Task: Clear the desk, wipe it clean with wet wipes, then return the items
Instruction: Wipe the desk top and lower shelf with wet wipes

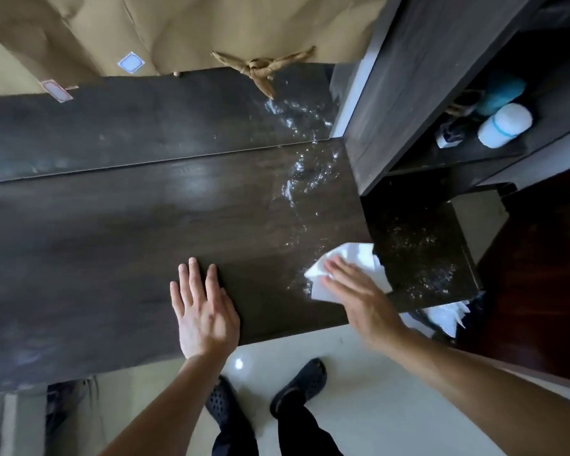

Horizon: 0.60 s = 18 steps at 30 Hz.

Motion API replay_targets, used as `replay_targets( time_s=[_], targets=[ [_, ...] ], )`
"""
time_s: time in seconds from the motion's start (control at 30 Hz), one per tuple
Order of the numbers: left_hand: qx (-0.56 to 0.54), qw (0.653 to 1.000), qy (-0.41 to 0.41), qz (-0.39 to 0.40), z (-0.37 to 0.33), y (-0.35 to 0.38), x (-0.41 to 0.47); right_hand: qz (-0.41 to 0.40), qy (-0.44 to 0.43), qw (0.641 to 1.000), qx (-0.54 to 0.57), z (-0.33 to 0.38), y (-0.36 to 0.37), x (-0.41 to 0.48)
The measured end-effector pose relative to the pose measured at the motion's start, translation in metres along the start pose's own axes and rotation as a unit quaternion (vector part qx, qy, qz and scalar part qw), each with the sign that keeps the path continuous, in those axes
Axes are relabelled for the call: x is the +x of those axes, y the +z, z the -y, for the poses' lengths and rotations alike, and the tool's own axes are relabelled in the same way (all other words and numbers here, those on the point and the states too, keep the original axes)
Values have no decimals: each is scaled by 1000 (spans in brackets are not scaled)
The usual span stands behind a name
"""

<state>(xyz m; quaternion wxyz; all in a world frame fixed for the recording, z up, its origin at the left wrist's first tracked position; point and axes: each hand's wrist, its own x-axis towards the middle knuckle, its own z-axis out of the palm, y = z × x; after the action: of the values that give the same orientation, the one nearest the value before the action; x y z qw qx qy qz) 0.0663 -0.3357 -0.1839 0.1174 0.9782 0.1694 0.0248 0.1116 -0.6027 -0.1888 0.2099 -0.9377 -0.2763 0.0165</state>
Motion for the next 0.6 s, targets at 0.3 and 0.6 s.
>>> replay_targets(
  time_s=[0.3, 0.6],
  targets=[
    [10, 1000, -5, 7, -2, -2, 1, 3, 63, 998, -19, -29, -8, 69],
    [4, 1000, -4, 13, -3, -4, 1, 56, -42, 997, 17, -29, -10, 41]
  ],
)
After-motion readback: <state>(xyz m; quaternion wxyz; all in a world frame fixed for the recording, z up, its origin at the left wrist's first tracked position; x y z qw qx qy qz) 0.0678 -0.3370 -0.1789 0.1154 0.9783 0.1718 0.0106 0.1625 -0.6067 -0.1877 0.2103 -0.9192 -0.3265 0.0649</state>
